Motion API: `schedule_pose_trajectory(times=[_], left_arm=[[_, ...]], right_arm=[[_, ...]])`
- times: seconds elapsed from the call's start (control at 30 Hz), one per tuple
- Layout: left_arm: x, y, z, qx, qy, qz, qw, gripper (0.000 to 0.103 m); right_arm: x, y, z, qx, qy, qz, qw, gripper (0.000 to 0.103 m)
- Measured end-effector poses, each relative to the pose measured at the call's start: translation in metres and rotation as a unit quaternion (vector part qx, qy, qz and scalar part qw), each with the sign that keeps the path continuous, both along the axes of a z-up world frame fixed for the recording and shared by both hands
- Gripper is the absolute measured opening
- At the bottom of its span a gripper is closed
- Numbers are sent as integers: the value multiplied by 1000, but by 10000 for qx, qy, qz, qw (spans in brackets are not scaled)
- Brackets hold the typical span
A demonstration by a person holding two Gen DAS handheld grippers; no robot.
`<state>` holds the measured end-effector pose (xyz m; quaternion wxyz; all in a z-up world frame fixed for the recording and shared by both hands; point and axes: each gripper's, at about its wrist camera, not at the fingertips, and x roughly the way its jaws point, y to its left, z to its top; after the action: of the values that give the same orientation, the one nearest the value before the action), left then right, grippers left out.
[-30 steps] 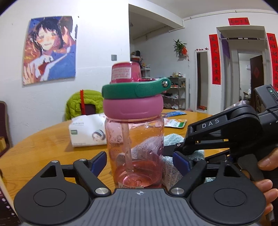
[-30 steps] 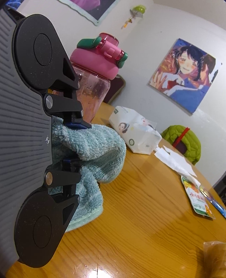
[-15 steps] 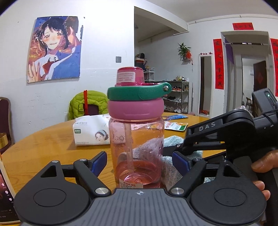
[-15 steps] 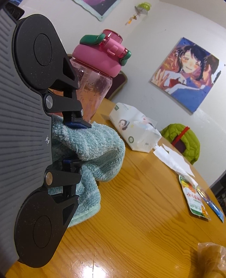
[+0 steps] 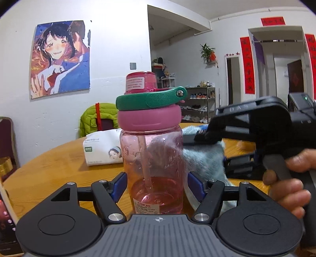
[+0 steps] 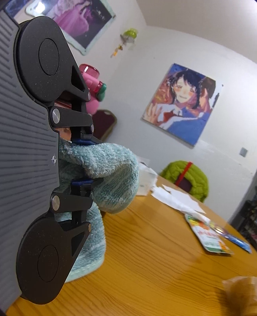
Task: Clean container
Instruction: 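Press the towel against the bottle body with the right gripper, then wipe the towel over the bottle lid and down its side, right gripper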
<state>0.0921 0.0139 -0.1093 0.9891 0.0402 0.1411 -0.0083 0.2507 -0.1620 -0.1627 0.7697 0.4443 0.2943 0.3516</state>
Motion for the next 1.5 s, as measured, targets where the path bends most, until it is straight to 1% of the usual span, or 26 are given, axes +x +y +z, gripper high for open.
schedule_pose_trajectory(times=[0.03, 0.13, 0.2, 0.3, 0.5, 0.53, 0.57, 0.6, 0.63, 0.7, 0.77, 0.8, 0.83, 0.9, 0.97, 1.0, 1.1, 1.13, 1.2, 1.27, 1.3, 1.37, 1.4, 1.43, 1.47, 1.5], left_arm=[[3, 3, 0, -28, -10, -21, 10000, 65], [12, 11, 0, -102, -15, -154, 9998, 66], [14, 14, 0, -155, -5, -225, 9996, 66], [14, 14, 0, -134, -3, -226, 9997, 65], [13, 13, 0, -144, -8, -246, 9996, 65], [13, 14, 0, -163, -9, -252, 9996, 65], [13, 14, 0, -177, -10, -258, 9995, 65], [13, 14, 0, -189, -9, -278, 9994, 65], [13, 14, 0, -196, -8, -301, 9994, 65], [12, 11, 0, -164, -11, -370, 9992, 65], [12, 9, 0, -136, -14, -431, 9990, 65], [12, 8, 0, -127, -17, -451, 9989, 65], [12, 8, 0, -124, -19, -451, 9989, 65], [12, 9, 0, -154, -21, -449, 9989, 65], [13, 9, -1, -131, -20, -450, 9989, 65], [13, 8, -1, -111, -21, -446, 9989, 65], [13, 8, -1, -102, -20, -442, 9990, 65], [13, 8, -1, -99, -19, -442, 9990, 65], [14, 8, -1, -97, -19, -441, 9990, 65], [15, 8, -4, -98, -36, -440, 9990, 65], [15, 7, -5, -97, -42, -439, 9990, 65], [15, 7, -4, -85, -41, -436, 9990, 65], [14, 7, -4, -81, -41, -435, 9990, 65], [14, 6, -4, -80, -40, -434, 9990, 65], [14, 6, -4, -80, -40, -432, 9990, 65], [14, 6, -4, -79, -40, -430, 9990, 65]], right_arm=[[0, 3, 0, -17, 17, 95, 10000, 37], [-9, 6, 8, -395, -89, 107, 9991, 37], [-11, 3, 9, -424, -10, 177, 9989, 37], [-11, 4, 9, -509, 37, 192, 9985, 37], [-8, 7, 6, -927, 207, 57, 9955, 35], [-8, 4, 7, -790, 170, 12, 9967, 35], [-9, -3, 7, -456, 91, -16, 9989, 35], [-11, -10, 8, 21, -30, -24, 10000, 35], [-12, -18, 7, 540, -156, -22, 9984, 34], [-14, -30, 4, 1490, -303, -2, 9884, 34], [-12, -35, -4, 2120, -221, 124, 9769, 34], [-9, -34, -7, 2273, -129, 210, 9735, 35], [-7, -31, -10, 2260, -14, 299, 9737, 35], [-5, -22, -12, 1838, 188, 310, 9823, 35], [-3, -15, -12, 1128, 439, 214, 9924, 35], [-1, -13, -13, 725, 622, 182, 9953, 35], [6, -6, -23, -6, 1137, 119, 9934, 35], [7, -5, -24, -114, 1170, 106, 9930, 35], [6, -5, -20, -150, 1036, 110, 9944, 35], [1, -10, -12, 276, 619, 88, 9977, 35], [-2, -14, -8, 645, 358, 103, 9972, 35], [-8, -24, -2, 1434, -121, 211, 9894, 35], [-9, -26, -1, 1646, -244, 268, 9857, 35], [-11, -28, 1, 1808, -337, 322, 9824, 35], [-11, -27, 1, 1813, -330, 369, 9822, 35], [-10, -24, 0, 1682, -230, 407, 9846, 35]])
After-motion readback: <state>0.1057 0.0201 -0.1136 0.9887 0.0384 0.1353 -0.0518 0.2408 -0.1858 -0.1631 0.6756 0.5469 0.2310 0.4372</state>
